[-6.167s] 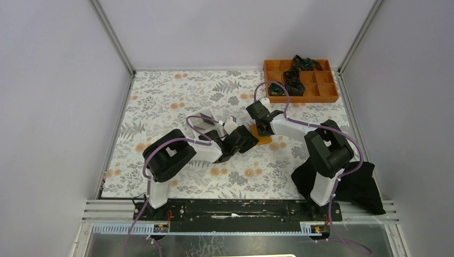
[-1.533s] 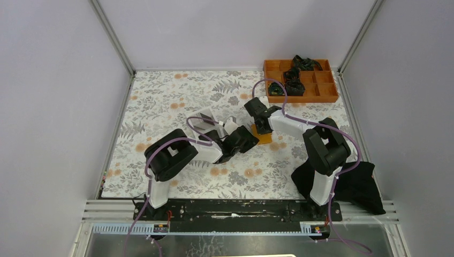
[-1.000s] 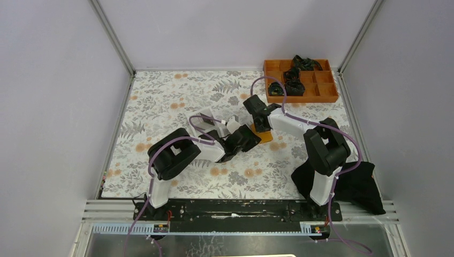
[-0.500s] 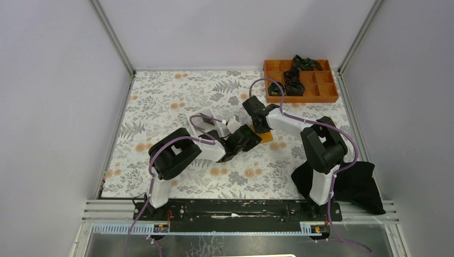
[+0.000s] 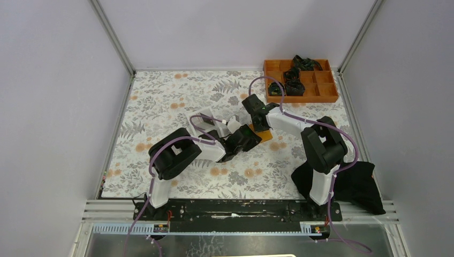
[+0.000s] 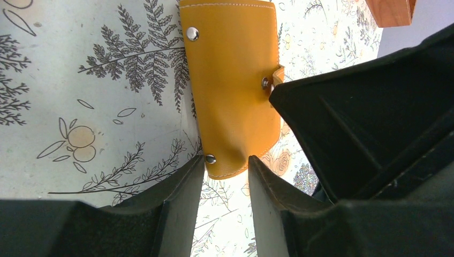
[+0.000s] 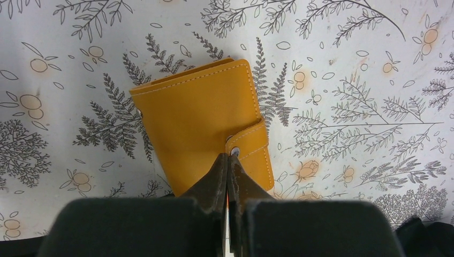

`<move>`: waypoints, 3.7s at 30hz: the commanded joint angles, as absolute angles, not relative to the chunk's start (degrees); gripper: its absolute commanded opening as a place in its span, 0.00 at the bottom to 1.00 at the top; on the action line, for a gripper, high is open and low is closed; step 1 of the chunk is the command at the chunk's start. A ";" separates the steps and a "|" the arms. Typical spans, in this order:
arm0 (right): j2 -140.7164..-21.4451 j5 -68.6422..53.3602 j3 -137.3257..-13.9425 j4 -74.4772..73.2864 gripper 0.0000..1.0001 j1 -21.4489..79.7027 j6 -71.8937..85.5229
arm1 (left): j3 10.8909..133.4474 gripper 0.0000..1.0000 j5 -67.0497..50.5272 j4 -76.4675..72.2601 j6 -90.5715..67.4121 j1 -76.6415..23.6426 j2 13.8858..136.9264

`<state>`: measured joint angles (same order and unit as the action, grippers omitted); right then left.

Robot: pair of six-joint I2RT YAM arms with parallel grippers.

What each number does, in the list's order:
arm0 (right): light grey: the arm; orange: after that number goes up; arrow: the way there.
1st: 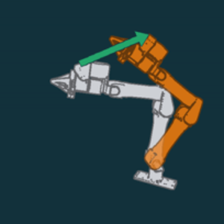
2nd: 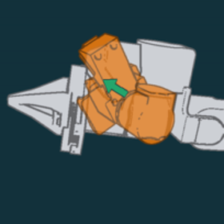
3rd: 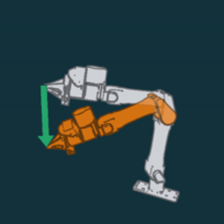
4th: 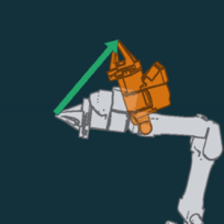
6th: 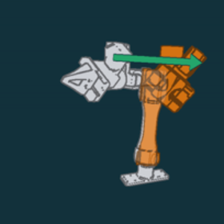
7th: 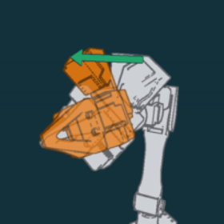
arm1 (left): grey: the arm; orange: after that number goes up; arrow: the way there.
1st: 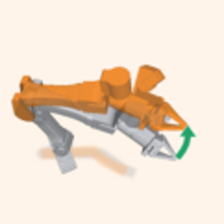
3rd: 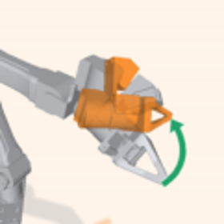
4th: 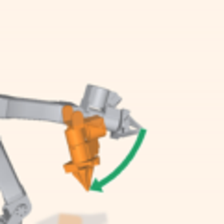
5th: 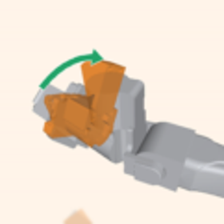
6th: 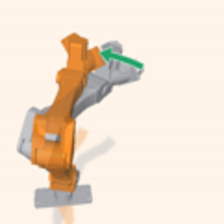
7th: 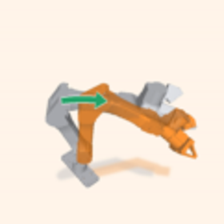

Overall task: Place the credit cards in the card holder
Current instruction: Close the card holder at the center of the board.

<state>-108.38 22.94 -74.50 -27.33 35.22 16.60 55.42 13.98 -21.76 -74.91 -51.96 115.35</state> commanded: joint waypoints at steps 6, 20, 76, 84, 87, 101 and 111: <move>-108.69 23.09 -77.10 -26.86 0.00 36.04 15.95 | 49.62 0.46 12.77 6.30 -69.96 -52.56 124.94; -110.66 22.98 -78.51 -26.42 0.00 35.95 15.37 | 49.39 0.46 12.68 6.43 -69.66 -52.51 125.10; -108.08 19.86 -74.09 -25.26 0.00 32.78 17.59 | 50.52 0.46 12.72 8.04 -68.67 -52.14 125.70; -109.22 19.52 -76.03 -25.49 0.00 32.70 17.27 | 50.92 0.46 12.67 8.22 -68.51 -52.19 126.03; -109.60 19.42 -76.22 -25.45 0.00 32.70 17.31 | 50.92 0.46 12.79 8.31 -68.47 -52.12 126.05; -111.12 17.22 -76.08 -25.14 0.00 30.84 18.00 | 50.98 0.46 12.66 8.96 -68.03 -52.12 126.34; -112.52 14.65 -74.27 -24.42 0.00 29.45 19.41 | 50.98 0.46 12.38 9.18 -68.02 -52.12 126.95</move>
<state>-110.00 16.78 -75.09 -24.82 30.81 18.06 56.51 13.93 -21.34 -73.14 -51.96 116.03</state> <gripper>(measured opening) 0.011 0.455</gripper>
